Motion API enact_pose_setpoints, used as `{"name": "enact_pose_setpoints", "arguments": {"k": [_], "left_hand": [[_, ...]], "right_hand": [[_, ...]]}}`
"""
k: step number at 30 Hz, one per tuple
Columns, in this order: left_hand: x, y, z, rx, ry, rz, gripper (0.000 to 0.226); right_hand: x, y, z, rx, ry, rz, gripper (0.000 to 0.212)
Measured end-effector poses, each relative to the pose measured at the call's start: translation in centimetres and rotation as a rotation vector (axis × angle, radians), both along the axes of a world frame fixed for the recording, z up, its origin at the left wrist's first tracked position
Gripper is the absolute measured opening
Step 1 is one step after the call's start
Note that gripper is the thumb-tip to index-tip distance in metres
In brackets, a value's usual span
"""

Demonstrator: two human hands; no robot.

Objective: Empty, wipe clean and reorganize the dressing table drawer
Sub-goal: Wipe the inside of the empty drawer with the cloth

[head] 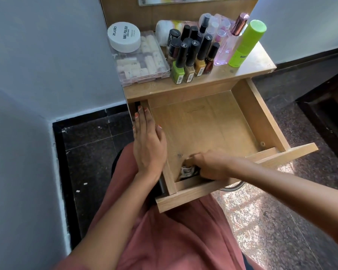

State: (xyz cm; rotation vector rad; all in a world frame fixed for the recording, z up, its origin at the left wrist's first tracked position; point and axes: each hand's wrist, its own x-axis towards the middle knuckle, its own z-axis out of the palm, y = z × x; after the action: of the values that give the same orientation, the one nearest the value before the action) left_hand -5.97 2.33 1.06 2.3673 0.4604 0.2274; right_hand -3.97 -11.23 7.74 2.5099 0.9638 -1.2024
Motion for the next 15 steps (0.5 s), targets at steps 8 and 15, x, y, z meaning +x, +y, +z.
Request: {"name": "enact_pose_setpoints", "arguments": {"k": [8,15], "left_hand": [[-0.1,0.0,0.1,-0.020,0.014,-0.003,0.055],[0.0,-0.1,-0.1,-0.008,0.003,-0.001,0.053]], "right_hand": [[5.6,-9.0,1.1,-0.348,-0.007,-0.167,0.042],[5.0,-8.3,0.8,-0.392,-0.077,-0.087,0.035]]}}
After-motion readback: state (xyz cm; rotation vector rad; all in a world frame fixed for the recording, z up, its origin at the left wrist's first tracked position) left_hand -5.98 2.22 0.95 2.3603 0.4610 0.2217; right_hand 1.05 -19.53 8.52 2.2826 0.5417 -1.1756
